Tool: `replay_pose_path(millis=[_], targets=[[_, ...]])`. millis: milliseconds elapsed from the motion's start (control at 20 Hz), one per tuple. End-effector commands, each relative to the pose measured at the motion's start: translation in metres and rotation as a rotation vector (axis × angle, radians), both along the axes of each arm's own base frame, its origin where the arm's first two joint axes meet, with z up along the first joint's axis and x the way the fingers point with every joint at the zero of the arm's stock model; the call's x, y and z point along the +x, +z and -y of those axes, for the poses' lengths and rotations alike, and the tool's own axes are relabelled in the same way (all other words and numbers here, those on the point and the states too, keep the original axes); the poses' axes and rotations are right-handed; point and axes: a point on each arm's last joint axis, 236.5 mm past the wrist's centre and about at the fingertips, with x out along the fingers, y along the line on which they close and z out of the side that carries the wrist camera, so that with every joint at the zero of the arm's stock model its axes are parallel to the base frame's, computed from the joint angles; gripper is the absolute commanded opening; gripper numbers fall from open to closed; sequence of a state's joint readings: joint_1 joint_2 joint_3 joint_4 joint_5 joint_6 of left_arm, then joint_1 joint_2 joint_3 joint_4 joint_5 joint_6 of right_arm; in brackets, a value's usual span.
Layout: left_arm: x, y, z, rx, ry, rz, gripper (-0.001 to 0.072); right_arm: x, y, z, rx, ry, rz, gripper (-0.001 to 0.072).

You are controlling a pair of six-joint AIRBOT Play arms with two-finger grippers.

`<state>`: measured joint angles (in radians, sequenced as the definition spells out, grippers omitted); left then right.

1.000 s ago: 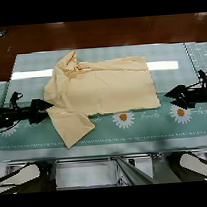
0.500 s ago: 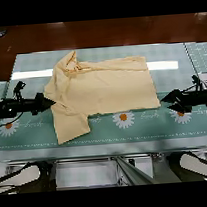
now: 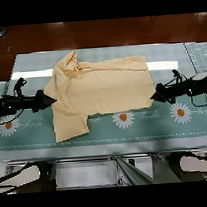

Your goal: Fold the shirts.

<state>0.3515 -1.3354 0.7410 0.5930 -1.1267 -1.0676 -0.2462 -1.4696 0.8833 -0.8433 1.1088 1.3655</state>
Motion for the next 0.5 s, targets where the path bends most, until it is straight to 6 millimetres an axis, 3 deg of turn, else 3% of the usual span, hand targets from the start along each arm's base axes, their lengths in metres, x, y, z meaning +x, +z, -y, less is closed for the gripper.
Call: replay_pose_path(millis=[0,50,100,150,250,350,450], targets=[[0.018,0.03,0.002,-0.033,0.015,0.067,0.0025,0.034,0.045,-0.022,0.036,0.102,0.085,0.0017],[0.034,0.06,0.0,-0.056,0.029,0.142,0.0024,0.054,0.078,-0.021,0.033,0.134,0.157,0.0017],[0.055,0.105,-0.003,-0.075,0.046,0.256,0.0024,0.078,0.121,-0.018,0.016,0.161,0.259,0.0017],[0.074,0.161,-0.006,-0.078,0.057,0.399,0.0024,0.1,0.17,-0.015,-0.008,0.17,0.37,0.0017],[0.092,0.281,-0.013,-0.001,0.061,0.704,0.0024,0.133,0.289,-0.005,-0.103,0.158,0.654,0.0017],[0.081,0.394,-0.019,0.127,0.092,0.971,0.0023,0.129,0.4,0.004,-0.211,0.114,0.901,0.0017],[0.052,0.477,-0.029,0.246,0.153,1.113,0.0023,0.088,0.478,-0.008,-0.235,0.117,1.088,0.0017]])
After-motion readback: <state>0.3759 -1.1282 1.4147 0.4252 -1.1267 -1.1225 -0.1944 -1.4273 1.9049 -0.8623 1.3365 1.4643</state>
